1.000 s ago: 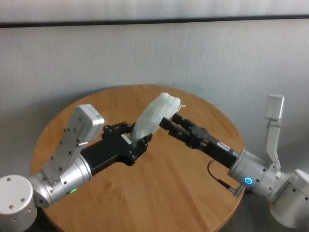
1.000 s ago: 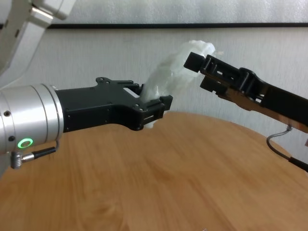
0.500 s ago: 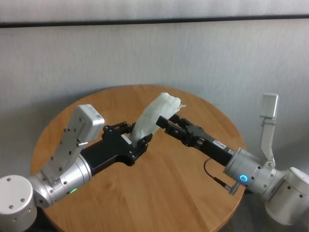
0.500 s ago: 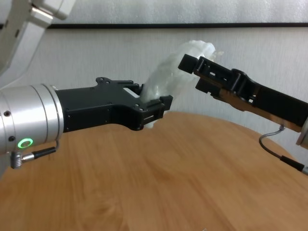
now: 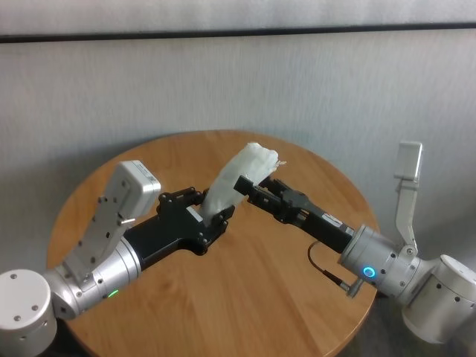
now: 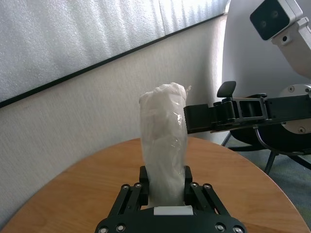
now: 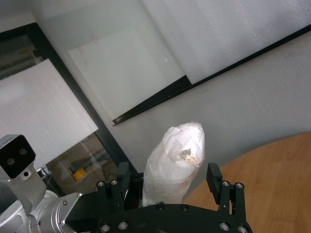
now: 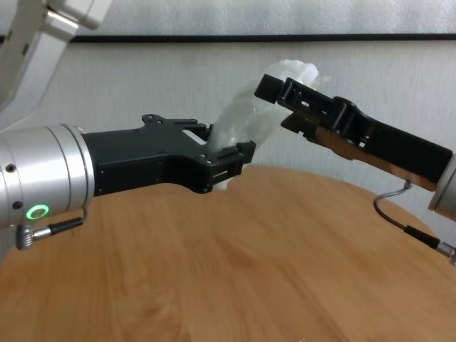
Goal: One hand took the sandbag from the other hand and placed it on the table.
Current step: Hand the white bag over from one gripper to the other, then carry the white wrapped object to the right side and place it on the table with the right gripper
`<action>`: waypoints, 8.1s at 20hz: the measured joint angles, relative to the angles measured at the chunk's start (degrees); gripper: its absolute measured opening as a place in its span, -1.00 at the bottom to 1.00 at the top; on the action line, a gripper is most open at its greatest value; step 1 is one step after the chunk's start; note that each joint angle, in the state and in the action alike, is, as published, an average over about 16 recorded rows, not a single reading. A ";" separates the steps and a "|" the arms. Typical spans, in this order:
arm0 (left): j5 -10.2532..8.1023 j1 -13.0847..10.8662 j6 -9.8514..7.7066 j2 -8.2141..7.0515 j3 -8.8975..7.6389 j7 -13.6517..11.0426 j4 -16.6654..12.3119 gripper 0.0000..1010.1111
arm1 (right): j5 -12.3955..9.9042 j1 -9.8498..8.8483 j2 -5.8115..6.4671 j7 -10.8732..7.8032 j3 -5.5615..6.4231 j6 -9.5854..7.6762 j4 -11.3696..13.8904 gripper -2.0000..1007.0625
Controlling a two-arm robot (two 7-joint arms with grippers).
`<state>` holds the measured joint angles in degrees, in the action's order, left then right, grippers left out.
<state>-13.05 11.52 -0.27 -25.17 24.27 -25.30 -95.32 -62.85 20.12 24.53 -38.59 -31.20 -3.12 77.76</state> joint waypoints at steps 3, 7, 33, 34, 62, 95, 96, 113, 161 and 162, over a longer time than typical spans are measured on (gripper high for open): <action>0.00 0.00 0.00 0.00 0.00 0.00 0.00 -0.19 | 0.02 0.16 -0.12 0.03 -0.15 0.15 -0.08 0.99; 0.00 0.00 0.00 0.00 0.00 0.00 0.00 -0.19 | 0.17 0.40 -0.31 0.09 -0.32 0.34 -0.29 0.99; 0.00 0.00 0.00 0.00 0.00 0.00 0.00 -0.19 | 2.05 1.34 -1.19 0.64 -1.01 0.71 -1.23 0.91; 0.00 0.00 0.00 0.00 0.00 0.00 0.00 -0.19 | 2.04 1.34 -1.19 0.64 -1.01 0.71 -1.22 0.89; 0.00 0.00 0.00 0.00 0.00 0.00 0.00 -0.19 | 1.88 1.17 -1.07 0.63 -0.91 0.71 -1.03 0.09; 0.01 -0.01 0.00 0.00 0.00 0.00 -0.01 0.38 | 1.23 0.94 -1.30 0.15 -0.33 0.63 -1.27 0.09; 0.01 -0.01 0.00 0.00 0.00 0.00 -0.01 0.44 | 1.20 0.94 -1.32 0.18 -0.31 0.63 -1.29 0.09; 0.01 -0.01 0.00 0.00 0.00 0.00 -0.01 0.98 | 1.02 0.85 -1.55 0.69 -0.05 0.74 -1.40 0.09; 1.10 -0.28 -0.51 0.94 -1.02 2.81 0.06 0.98 | 13.07 4.02 -1.24 14.02 2.92 3.26 -6.86 0.09; 1.35 -0.25 -0.67 1.14 -1.18 3.23 0.14 0.98 | 13.76 4.18 -1.01 14.50 2.84 3.04 -7.09 0.09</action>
<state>-11.70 11.27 -0.93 -24.03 23.08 -22.07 -95.19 -49.08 24.30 23.52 -24.09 -28.35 -0.08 70.68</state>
